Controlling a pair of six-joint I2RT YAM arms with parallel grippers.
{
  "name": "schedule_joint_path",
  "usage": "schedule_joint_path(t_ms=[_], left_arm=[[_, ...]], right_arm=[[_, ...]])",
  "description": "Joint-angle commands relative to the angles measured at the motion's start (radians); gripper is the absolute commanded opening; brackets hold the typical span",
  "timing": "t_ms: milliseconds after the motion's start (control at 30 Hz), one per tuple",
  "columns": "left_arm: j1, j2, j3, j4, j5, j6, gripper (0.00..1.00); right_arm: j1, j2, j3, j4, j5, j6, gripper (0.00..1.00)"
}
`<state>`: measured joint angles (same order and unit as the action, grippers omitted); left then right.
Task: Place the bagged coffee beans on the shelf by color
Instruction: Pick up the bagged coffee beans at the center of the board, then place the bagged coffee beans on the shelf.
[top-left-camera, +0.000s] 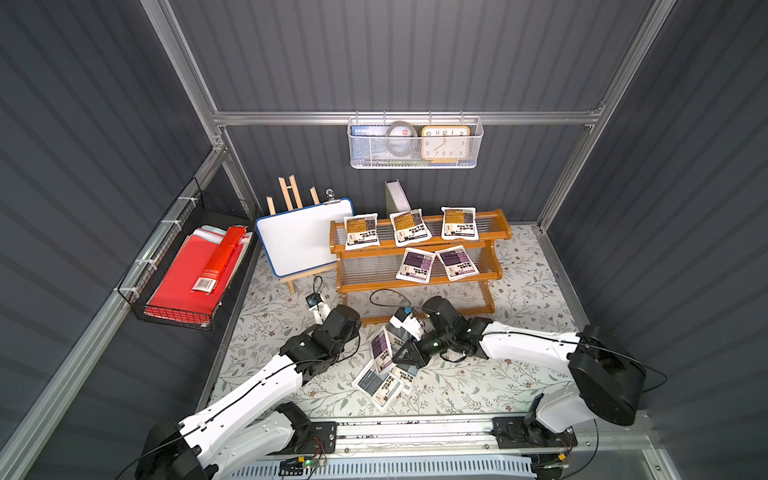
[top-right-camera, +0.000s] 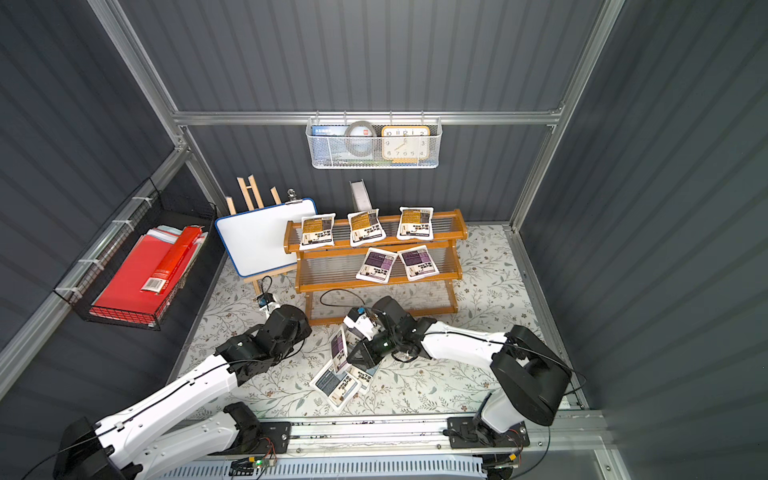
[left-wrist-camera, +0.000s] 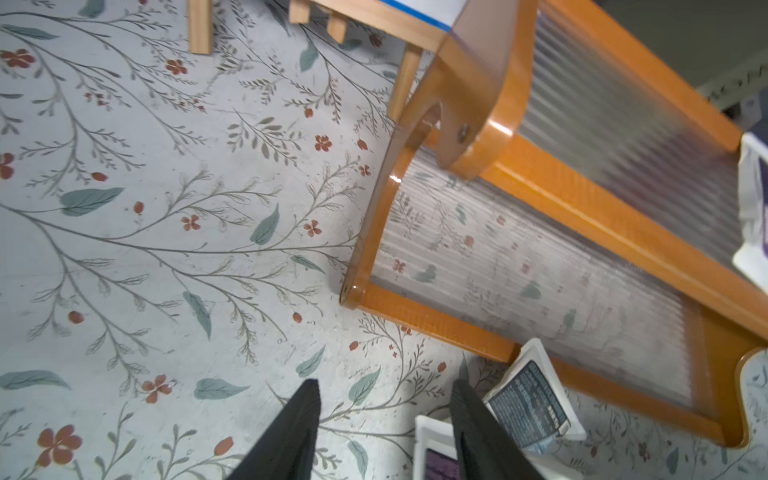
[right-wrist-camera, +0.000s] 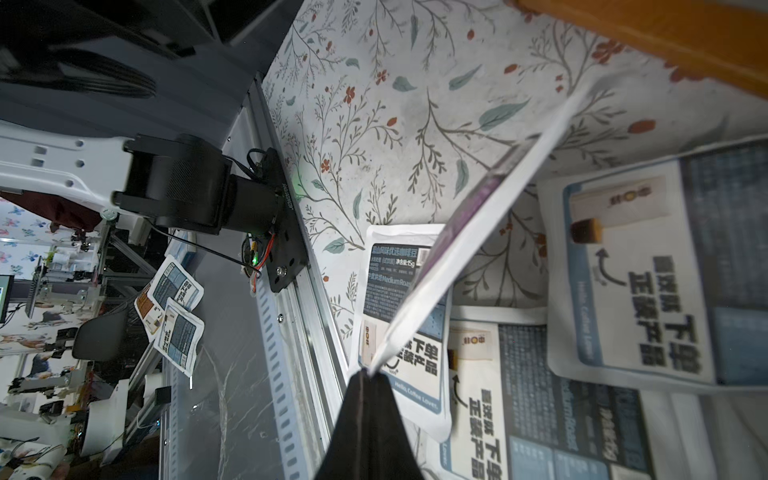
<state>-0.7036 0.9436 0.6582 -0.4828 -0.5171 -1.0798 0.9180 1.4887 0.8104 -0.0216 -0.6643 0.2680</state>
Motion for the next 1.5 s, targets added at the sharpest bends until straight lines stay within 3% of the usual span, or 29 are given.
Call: schedule_joint_path(t_ms=[0, 500, 933, 1167, 1467], left_arm=[[0.003, -0.055, -0.015, -0.056, -0.090, -0.110, 0.56], [0.004, -0.112, -0.049, -0.100, -0.115, -0.169, 0.56], [0.004, -0.074, -0.044, -0.068, -0.097, -0.137, 0.56], [0.004, -0.058, -0.036, -0.066, -0.093, -0.125, 0.56], [0.004, -0.061, -0.041, -0.062, -0.089, -0.123, 0.56]], right_arm=[[-0.008, -0.032, 0.063, -0.068, 0.049, -0.041, 0.00], [-0.116, -0.055, 0.277, -0.015, 0.007, -0.046, 0.00], [-0.258, 0.095, 0.298, 0.297, -0.069, 0.114, 0.00], [-0.266, 0.174, 0.299, 0.378, -0.075, 0.184, 0.00], [-0.266, 0.219, 0.331, 0.329, -0.046, 0.178, 0.00]])
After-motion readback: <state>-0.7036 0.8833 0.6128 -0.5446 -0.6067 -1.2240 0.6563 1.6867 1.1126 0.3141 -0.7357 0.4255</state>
